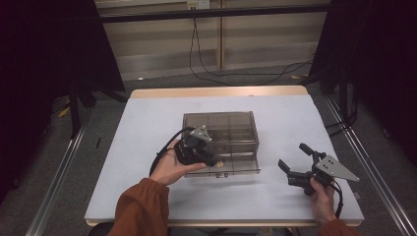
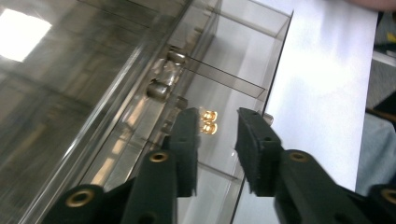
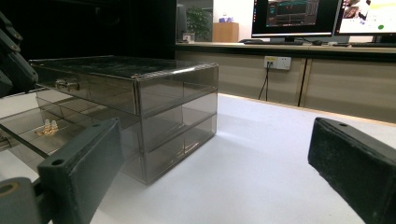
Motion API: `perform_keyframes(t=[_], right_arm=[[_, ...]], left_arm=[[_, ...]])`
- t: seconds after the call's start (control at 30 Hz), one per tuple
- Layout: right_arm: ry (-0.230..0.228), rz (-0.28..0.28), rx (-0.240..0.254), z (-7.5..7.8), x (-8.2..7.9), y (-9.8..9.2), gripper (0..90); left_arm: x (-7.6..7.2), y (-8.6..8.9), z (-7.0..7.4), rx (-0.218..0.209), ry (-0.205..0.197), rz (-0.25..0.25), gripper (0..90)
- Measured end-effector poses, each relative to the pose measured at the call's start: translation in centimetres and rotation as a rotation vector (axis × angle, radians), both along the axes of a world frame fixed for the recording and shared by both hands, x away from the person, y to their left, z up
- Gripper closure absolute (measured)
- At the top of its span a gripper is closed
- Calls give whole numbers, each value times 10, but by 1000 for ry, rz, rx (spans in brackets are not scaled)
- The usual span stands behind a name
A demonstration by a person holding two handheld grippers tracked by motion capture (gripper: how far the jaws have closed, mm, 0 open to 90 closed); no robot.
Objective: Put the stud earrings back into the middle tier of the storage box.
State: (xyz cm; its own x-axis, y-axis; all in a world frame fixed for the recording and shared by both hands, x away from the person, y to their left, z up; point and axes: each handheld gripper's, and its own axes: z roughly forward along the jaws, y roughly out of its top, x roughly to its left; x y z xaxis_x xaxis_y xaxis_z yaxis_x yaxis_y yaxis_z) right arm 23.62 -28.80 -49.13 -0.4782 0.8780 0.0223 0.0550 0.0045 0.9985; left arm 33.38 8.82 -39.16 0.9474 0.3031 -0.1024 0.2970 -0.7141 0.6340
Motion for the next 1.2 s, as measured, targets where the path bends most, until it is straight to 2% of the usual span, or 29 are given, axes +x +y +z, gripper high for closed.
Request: perform_keyframes(t=[0.2, 0.23, 0.43, 0.5, 0.53, 0.6, 0.7, 0.83, 0.9, 1.03, 1.07, 1.1, 1.13, 1.17, 1.2], right_arm=[[0, -1, 0, 0, 0, 0, 29], [0, -1, 0, 0, 0, 0, 29], [0, -3, -1, 0, 0, 0, 29], [0, -3, 0, 0, 0, 0, 28], [0, -3, -1, 0, 0, 0, 29], [0, -4, -1, 0, 0, 0, 28], [0, -4, 0, 0, 0, 0, 28], [0, -4, -1, 0, 0, 0, 28], [0, -4, -1, 0, 0, 0, 28], [-2, -2, -1, 0, 0, 0, 28], [-1, -2, -1, 0, 0, 0, 28], [-2, -2, -1, 0, 0, 0, 28], [-1, -2, -1, 0, 0, 0, 28], [-2, -2, -2, 0, 0, 0, 28], [0, -3, -1, 0, 0, 0, 28]], left_arm=[[-6, 25, 2, -55, -17, 75, 501], [-8, 31, 0, -90, -24, 104, 490], [-10, 53, -2, -120, -37, 201, 330], [-11, 61, -3, -133, -42, 224, 300], [-12, 65, -2, -123, -45, 235, 281], [-14, 71, -3, -142, -40, 252, 235], [-19, 82, -5, -153, -33, 249, 236], [-24, 96, -10, -152, -30, 275, 167], [-27, 104, -13, -173, -25, 292, 133], [-31, 116, -14, -182, -52, 335, 122], [-34, 118, -14, -181, -79, 351, 131], [-38, 120, -14, -169, -96, 361, 132], [-39, 123, -16, -169, -92, 357, 129], [-42, 126, -17, -156, -96, 374, 132], [-43, 128, -18, -146, -115, 387, 135]])
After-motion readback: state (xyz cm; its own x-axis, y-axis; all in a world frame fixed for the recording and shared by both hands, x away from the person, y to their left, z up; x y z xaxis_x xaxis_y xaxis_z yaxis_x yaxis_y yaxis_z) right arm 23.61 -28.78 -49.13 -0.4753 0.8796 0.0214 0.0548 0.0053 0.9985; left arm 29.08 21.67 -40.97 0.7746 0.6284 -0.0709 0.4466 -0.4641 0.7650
